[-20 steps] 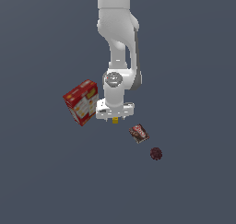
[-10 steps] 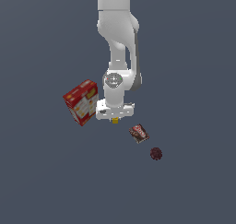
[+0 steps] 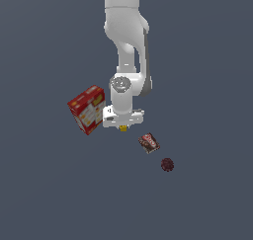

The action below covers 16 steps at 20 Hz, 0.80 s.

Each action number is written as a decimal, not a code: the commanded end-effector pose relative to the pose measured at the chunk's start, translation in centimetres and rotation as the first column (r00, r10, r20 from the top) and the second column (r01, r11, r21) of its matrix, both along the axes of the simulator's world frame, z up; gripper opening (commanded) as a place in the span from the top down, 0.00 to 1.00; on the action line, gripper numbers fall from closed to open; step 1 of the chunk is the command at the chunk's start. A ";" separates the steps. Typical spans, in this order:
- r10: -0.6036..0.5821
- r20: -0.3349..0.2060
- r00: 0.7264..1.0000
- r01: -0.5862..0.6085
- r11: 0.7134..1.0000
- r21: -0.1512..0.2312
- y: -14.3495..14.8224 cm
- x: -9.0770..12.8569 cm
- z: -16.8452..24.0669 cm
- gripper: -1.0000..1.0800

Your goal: Pick up a designated object from a clutter of objects.

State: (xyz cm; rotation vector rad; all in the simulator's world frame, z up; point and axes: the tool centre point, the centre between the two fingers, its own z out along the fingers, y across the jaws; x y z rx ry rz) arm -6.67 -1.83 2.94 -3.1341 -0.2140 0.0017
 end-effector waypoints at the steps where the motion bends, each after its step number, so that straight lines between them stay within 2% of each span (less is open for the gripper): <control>1: 0.000 0.001 1.000 0.000 1.000 0.000 -0.2 0.1 0.7 1.00; 8: 0.000 0.001 1.000 0.000 1.000 0.000 -1.0 0.3 4.5 1.00; 16: 0.000 0.001 1.000 0.000 1.000 0.001 -2.4 0.6 11.4 1.00</control>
